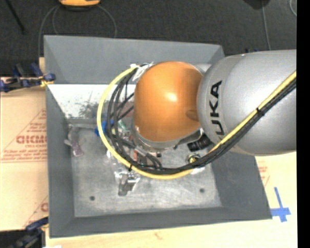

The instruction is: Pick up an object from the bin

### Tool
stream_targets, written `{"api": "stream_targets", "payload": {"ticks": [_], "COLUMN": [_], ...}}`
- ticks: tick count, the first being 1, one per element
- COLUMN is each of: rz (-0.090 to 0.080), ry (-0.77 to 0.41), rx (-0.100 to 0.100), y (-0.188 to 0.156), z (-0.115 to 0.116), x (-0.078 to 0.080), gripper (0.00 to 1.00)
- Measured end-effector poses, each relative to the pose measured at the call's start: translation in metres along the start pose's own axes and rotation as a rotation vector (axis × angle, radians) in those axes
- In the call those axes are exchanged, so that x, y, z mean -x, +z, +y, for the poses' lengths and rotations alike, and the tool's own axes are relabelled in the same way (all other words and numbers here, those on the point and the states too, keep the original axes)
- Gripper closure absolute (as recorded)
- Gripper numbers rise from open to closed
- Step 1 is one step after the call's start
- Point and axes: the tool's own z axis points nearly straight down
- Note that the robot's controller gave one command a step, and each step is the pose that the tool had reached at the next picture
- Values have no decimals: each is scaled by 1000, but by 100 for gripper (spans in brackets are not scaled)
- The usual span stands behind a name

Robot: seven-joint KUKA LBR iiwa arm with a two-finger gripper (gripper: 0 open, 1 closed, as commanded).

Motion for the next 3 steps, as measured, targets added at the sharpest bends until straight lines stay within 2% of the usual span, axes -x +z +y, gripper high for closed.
{"api": "stream_targets", "payload": {"ticks": [1,2,3], "rz": [-18,-21,-13], "ry": [-190,-118,-120], "rx": [3,11,5], "y": [160,168,164], "z": [-74,-80,-77], "x": [32,38,40], "gripper": [0,0,0]}}
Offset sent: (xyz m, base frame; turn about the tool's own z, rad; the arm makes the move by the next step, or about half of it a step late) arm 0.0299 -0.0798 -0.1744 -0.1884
